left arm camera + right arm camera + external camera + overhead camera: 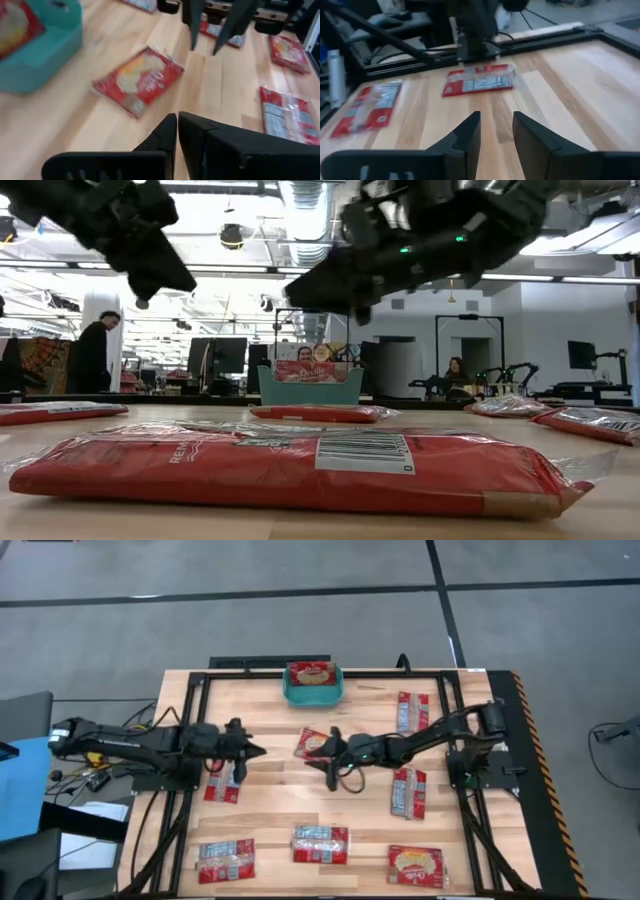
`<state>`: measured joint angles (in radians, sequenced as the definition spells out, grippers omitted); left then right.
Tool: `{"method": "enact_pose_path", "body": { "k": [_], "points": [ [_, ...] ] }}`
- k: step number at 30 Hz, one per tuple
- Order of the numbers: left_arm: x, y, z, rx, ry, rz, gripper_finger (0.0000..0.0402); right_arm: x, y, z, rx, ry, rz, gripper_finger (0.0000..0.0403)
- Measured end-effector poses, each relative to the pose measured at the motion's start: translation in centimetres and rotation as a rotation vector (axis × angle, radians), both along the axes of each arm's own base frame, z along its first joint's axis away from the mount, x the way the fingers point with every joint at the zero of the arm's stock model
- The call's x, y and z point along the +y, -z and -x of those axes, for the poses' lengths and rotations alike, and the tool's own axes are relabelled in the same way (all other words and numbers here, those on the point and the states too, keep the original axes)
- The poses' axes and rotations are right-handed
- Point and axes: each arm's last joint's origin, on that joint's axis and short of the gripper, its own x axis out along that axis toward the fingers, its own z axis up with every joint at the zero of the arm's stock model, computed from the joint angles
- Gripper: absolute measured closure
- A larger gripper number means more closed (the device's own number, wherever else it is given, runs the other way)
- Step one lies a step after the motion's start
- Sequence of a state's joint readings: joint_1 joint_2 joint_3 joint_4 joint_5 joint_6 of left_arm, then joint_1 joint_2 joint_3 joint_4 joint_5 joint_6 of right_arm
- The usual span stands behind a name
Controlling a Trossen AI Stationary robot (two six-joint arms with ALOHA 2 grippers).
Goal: Sort popcorn bags into baskets
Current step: Put the red popcorn bag into the green basket
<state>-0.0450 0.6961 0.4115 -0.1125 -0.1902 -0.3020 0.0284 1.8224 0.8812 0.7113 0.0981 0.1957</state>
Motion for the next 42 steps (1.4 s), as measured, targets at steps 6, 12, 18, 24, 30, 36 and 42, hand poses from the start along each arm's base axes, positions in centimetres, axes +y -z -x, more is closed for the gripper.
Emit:
{"method": "enact_pose_path", "body": {
  "k": [6, 12, 18, 24, 30, 36, 42],
  "points": [
    [-1.1, 2.6, 0.0, 0.048, -0.014, 0.069, 0.0394, 0.2, 1.1, -2.4, 0.096, 0.070, 0.008, 0.0288],
    [-1.3, 4.7, -1.2, 0.040, -0.073, 0.114, 0.0376, 0.2, 2.9, -2.3, 0.384, 0.124, 0.050, 0.0282],
    [-1.2, 5.7, -2.3, 0.059, -0.128, 0.078, 0.0340, 0.5, 3.4, -0.8, 0.577, 0.148, 0.020, 0.0245],
    [-1.1, 6.4, -3.1, 0.053, -0.219, 0.037, 0.0323, -0.5, 2.7, 0.3, 0.638, 0.200, 0.033, 0.0205],
    [-0.8, 6.5, -3.6, -0.009, -0.344, 0.031, 0.0322, -0.8, 3.1, 1.3, 0.756, 0.173, 0.073, 0.0205],
    [-1.0, 6.3, -3.5, 0.015, -0.272, 0.101, 0.0322, -0.2, 2.1, 0.0, 0.620, 0.042, 0.095, 0.0232],
    [-2.5, 5.8, -2.4, 0.411, -0.264, 0.313, 0.0322, -0.9, 1.2, -0.8, 0.540, 0.053, 0.079, 0.0253]
  ]
}}
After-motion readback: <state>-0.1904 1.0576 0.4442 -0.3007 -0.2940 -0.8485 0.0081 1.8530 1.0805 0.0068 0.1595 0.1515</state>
